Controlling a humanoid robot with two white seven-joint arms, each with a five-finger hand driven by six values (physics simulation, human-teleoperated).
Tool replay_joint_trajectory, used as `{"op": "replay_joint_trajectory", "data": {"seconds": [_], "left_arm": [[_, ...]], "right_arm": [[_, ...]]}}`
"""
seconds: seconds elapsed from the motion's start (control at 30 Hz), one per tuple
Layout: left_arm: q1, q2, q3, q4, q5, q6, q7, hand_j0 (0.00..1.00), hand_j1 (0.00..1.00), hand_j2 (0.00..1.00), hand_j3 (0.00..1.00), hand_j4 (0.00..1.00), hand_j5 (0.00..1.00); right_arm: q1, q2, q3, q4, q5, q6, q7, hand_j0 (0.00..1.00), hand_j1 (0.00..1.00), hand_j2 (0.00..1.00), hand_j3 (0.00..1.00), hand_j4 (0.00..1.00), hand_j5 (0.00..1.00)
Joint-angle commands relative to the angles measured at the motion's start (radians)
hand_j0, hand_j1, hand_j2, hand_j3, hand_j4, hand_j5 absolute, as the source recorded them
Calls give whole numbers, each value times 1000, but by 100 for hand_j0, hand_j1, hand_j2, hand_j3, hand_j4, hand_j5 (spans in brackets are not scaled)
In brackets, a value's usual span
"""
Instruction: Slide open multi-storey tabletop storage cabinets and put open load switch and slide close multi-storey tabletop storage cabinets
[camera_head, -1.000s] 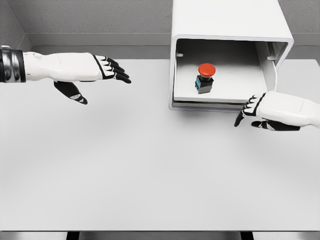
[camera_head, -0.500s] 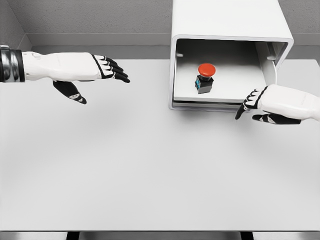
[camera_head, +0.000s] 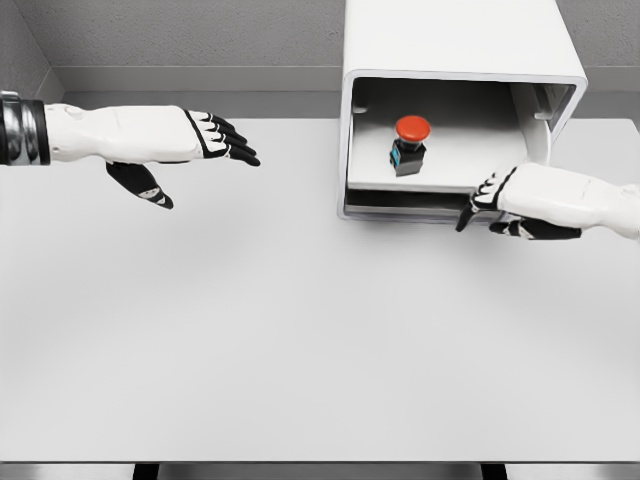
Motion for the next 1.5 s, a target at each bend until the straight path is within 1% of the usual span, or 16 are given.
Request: {"op": "replay_joint_trajectory", "data": {"seconds": [0.0, 0.13, 0.2, 0.27, 0.5, 0.7, 0.87, 0.97, 1.13, 1.2, 1.3, 1.33, 1.4, 1.43, 1.47], "left_arm": [[0, 0, 1, 0, 6, 3, 0, 100, 100, 100, 100, 100, 100], [2, 0, 1, 0, 6, 3, 0, 100, 100, 100, 100, 100, 100], [5, 0, 1, 0, 6, 3, 0, 100, 100, 100, 100, 100, 100], [5, 0, 1, 0, 6, 3, 0, 100, 100, 100, 100, 100, 100], [5, 0, 1, 0, 6, 3, 0, 100, 100, 100, 100, 100, 100], [5, 0, 1, 0, 6, 3, 0, 100, 100, 100, 100, 100, 100], [6, 0, 1, 0, 6, 3, 0, 100, 100, 100, 100, 100, 100], [6, 0, 1, 0, 6, 3, 0, 100, 100, 100, 100, 100, 100], [6, -2, -1, 0, 6, 3, 0, 100, 100, 100, 100, 100, 100], [6, -3, -1, 2, 6, 3, 0, 100, 100, 100, 100, 100, 100], [37, -3, -5, 20, 7, 3, 0, 100, 100, 100, 100, 100, 100], [43, -5, -8, 20, 7, 3, 0, 100, 100, 100, 100, 100, 100], [49, -5, -10, 20, 7, 3, 0, 100, 100, 100, 100, 100, 100], [52, -5, -10, 20, 7, 3, 0, 100, 100, 100, 100, 100, 100], [55, -5, -10, 20, 6, 3, 0, 100, 100, 100, 100, 100, 100]], "right_arm": [[0, 13, 15, 7, 7, 3, 0, 59, 59, 59, 59, 59, 59], [-35, 27, 43, 38, 9, 3, 0, 59, 59, 59, 59, 59, 59], [-40, 30, 43, 44, 9, 3, 0, 59, 59, 59, 59, 59, 59], [-60, 39, 64, 62, 9, 3, 0, 59, 59, 59, 59, 59, 59], [-87, 57, 81, 99, 18, 3, 0, 59, 59, 59, 59, 59, 59], [-138, 84, 104, 145, 32, 3, 0, 60, 60, 60, 60, 60, 60], [-176, 100, 139, 181, 32, 3, 0, 60, 60, 60, 60, 60, 60], [-195, 110, 153, 187, 32, 3, 0, 60, 60, 60, 60, 60, 60], [-241, 128, 207, 230, 35, 3, 0, 60, 60, 60, 60, 60, 60], [-242, 131, 207, 230, 36, 3, 0, 60, 60, 60, 60, 60, 60], [-249, 131, 207, 231, 36, 3, 0, 60, 60, 60, 60, 60, 60], [-247, 128, 207, 228, 36, 3, 0, 62, 62, 62, 62, 62, 62], [-236, 120, 204, 201, 35, 3, 0, 62, 62, 62, 62, 62, 62], [-230, 97, 199, 179, 33, 3, 0, 62, 62, 62, 62, 62, 62], [-221, 67, 170, 149, 32, 3, 0, 62, 62, 62, 62, 62, 62]]}}
